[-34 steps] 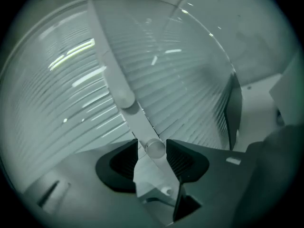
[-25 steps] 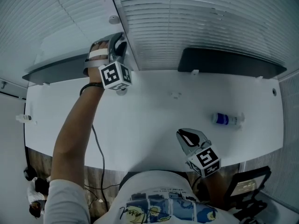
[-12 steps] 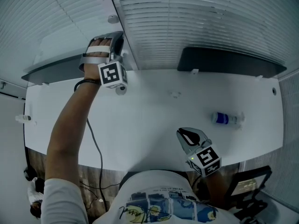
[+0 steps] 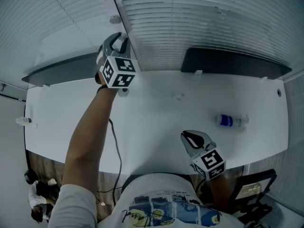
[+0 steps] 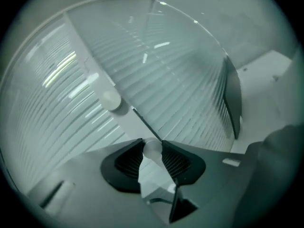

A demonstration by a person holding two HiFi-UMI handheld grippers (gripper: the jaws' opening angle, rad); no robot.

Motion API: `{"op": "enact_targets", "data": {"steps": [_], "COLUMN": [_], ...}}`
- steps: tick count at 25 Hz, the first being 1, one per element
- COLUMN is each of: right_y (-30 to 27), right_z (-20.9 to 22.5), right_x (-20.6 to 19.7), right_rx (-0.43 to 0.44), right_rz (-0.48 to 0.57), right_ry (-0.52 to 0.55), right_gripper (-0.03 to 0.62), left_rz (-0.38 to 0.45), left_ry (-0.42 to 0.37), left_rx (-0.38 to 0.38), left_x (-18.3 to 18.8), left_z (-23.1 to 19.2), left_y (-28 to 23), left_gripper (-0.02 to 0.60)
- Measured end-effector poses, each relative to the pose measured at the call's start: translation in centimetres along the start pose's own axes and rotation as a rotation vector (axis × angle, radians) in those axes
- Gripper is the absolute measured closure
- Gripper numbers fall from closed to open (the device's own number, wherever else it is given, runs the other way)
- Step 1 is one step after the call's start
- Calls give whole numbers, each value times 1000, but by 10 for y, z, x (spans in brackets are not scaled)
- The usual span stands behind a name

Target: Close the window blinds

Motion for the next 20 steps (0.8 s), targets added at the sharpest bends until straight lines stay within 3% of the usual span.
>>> {"op": "enact_targets", "data": {"steps": [3,12,17,20], "right_y": [0,-1,-2,-2], "right_z": [0,-2,-3,-3], "right_x": [2,1,3,2], "right_rx": [1,8,11,12], "right_rz": [5,4,6,5], "right_ry": [1,0,3,4], "right_gripper": [577,577,577,577], "left_rz": [-7,16,39,53], "left_ry": [237,767,988,1077], "left_rx": [-1,-64,-114,-157], "left_x": [0,-7,-13,-15], "left_z": [-5,-15,-19,-18], "left_y": [1,3,2,-1], "left_gripper": [453,453,453,454]}}
Point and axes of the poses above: the fingertips, and each gripper's own axes: y backward along the fingers, z to its right, x out of its top, the point moved 5 cm from there along y, backward along the fingers, and after that the axes turned 2 degrees about -z, right-handed, at the moved point
